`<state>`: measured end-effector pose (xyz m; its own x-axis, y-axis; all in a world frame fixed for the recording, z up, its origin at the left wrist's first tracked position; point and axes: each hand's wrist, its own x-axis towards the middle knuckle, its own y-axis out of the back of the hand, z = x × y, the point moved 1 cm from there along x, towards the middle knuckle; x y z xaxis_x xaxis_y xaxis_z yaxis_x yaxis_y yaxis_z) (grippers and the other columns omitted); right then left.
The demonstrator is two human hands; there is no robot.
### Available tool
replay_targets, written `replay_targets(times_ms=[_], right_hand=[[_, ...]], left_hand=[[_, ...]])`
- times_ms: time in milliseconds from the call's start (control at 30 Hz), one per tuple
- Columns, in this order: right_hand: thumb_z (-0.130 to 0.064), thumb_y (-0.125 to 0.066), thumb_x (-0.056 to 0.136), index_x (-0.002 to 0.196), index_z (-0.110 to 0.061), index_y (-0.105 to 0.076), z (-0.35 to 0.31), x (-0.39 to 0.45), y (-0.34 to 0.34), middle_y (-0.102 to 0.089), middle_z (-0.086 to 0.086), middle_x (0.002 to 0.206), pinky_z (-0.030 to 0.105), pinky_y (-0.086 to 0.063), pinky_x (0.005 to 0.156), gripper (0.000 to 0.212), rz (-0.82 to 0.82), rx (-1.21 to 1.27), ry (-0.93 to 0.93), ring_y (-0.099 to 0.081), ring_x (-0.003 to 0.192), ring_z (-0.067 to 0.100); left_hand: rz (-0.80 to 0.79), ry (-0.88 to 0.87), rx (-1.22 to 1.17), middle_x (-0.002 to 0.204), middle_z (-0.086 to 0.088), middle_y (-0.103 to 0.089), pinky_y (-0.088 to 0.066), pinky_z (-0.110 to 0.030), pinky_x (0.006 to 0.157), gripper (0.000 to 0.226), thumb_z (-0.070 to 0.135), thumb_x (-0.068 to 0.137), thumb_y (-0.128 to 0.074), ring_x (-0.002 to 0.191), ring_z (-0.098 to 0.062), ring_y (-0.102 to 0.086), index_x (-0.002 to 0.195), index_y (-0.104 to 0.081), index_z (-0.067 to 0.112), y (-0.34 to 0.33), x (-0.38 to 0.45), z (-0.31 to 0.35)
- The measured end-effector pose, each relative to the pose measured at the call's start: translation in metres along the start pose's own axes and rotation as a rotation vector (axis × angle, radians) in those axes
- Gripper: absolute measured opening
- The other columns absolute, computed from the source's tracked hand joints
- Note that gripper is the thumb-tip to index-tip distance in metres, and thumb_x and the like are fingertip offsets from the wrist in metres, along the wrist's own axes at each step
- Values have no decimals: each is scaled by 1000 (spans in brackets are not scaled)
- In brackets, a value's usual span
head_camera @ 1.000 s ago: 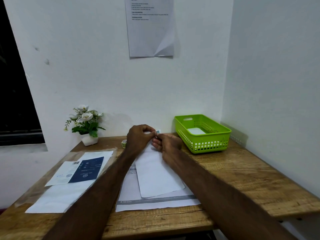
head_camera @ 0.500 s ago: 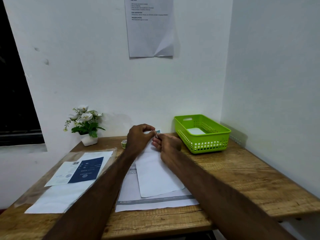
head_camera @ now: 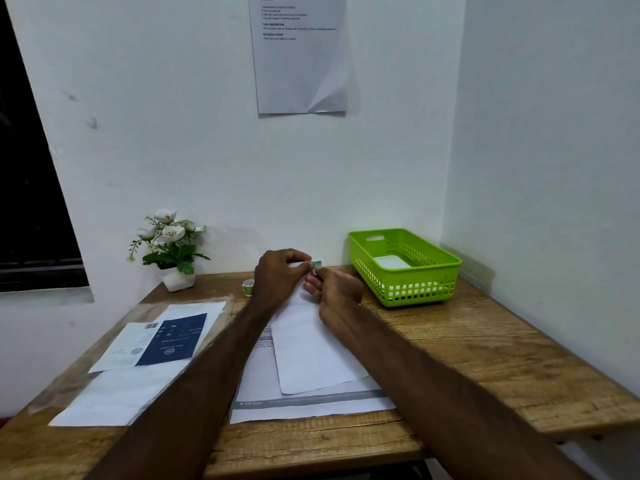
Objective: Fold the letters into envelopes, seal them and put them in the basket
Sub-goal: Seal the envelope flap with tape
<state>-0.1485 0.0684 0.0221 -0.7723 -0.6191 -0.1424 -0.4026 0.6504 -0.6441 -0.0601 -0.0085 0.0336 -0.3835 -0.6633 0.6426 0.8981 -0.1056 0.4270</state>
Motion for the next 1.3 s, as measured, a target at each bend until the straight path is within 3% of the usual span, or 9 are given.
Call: replay_targets(times_ms=[267,367,567,733,867,967,1100,1200,1300], right_hand=[[12,-65,88,105,19,-63,2,-2,1,-65,19,68,23,-51,38,18,-28,-8,-9,-65,39,15],[11,-65,88,105,16,-63,1,-3,1,-65,19,68,24,-51,37,17,-36,-32,-9,-65,39,15],[3,-73,86,82,7,-63,4,1,1,-68,19,71,27,-54,39,12,-56,-121,2,-66,42,17],[3,-75,84,104,18,-63,8,2,-2,-68,22,74,26,-51,38,28,-53,-142,6,-65,42,19],[-2,-73,85,88,7,-67,6,3,0,-65,14,68,23,-47,36,11,-50,-201,-27,-61,38,15],[-21,-71,81,71,-9,-63,-5,-3,0,-62,2,59,24,-43,42,17,44,-330,130,-56,41,17],[-39,-63,84,85,-19,-69,-32,-11,2,-71,-4,83,30,-43,65,21,240,-713,548,-63,76,21],[-52,-63,82,73,-21,-70,-36,2,4,-72,-6,77,32,-50,67,33,128,-838,597,-65,75,19],[-58,-68,80,49,-22,-59,-34,14,9,-53,-11,47,33,-42,57,48,-108,-855,454,-51,54,15]], left_hand=[[-4,1,22,80,16,-76,-57,-36,84,6,32,80,-78,80,1,-70,81,-80,27,0,1,0],[-8,4,48,77,20,-74,-56,-34,85,5,33,82,-78,78,9,-67,81,-80,29,0,2,2],[-7,8,94,69,29,-65,-51,-40,93,9,36,87,-73,73,19,-58,84,-79,30,3,3,6],[5,11,105,72,25,-67,-50,-41,95,11,36,88,-72,73,7,-60,85,-80,30,5,3,8],[5,31,83,86,19,-75,-51,-40,94,12,36,89,-71,83,-1,-66,88,-80,29,9,6,6],[-11,55,57,89,19,-77,-52,-41,93,14,41,86,-71,89,-3,-69,87,-80,30,10,6,5],[-52,88,-28,87,23,-76,-54,-43,93,23,53,76,-67,92,-2,-71,84,-79,35,11,7,4],[-69,91,-83,87,21,-76,-55,-43,92,25,52,76,-68,91,-2,-71,86,-80,33,12,6,4],[-60,82,-116,86,18,-77,-57,-42,89,22,49,79,-71,89,-5,-72,86,-81,30,13,5,8]])
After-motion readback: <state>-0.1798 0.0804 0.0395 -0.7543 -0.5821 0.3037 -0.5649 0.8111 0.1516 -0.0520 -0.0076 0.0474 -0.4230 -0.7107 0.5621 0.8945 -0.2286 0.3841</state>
